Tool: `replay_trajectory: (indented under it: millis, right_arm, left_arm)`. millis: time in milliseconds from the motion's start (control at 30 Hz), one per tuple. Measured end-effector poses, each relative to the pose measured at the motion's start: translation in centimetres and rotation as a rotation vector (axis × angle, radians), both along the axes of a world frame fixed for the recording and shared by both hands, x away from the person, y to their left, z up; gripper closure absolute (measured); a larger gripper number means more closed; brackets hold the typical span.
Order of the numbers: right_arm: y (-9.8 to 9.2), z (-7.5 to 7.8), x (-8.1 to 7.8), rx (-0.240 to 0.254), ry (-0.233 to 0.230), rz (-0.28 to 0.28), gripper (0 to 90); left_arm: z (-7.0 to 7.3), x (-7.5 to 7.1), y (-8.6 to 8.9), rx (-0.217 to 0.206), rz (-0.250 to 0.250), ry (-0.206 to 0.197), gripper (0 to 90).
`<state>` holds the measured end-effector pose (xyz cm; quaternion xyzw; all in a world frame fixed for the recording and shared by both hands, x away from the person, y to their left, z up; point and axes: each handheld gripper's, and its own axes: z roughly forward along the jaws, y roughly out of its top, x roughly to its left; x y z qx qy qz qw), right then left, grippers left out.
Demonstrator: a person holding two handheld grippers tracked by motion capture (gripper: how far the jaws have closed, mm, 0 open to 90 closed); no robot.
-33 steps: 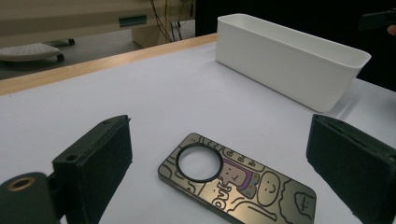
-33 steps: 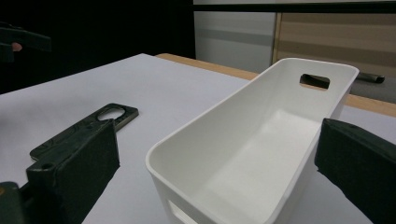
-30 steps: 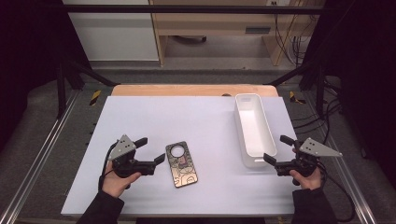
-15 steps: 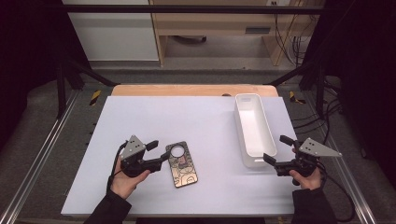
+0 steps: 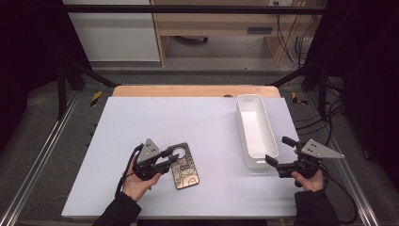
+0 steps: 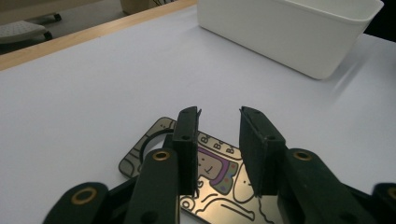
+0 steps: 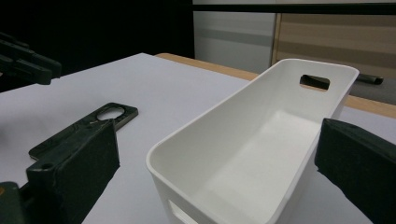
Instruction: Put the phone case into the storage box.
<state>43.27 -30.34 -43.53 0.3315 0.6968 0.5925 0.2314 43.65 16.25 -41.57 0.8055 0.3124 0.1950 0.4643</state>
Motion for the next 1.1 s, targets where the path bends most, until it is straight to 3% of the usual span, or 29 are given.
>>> replay_trajectory:
  millis: [300, 567, 767, 1100]
  right_arm:
    - [0.0, 0.0, 0.0, 0.001, 0.002, 0.003, 0.3]
    - [0.0, 0.0, 0.0, 0.0, 0.004, 0.005, 0.3]
    - [-0.1, 0.0, 0.0, 0.004, 0.001, 0.004, 0.3]
    - [-0.1, 0.0, 0.0, 0.005, 0.002, 0.005, 0.3]
  left_arm:
    - [-0.5, 0.4, -2.0, 0.047, -0.03, 0.052, 77.9]
    - [-0.9, 0.9, -3.0, 0.06, -0.033, 0.09, 87.3]
    - [-1.4, 1.1, -3.9, 0.064, -0.08, 0.114, 89.2]
    - [-2.4, 1.6, -5.4, 0.094, -0.109, 0.145, 89.3]
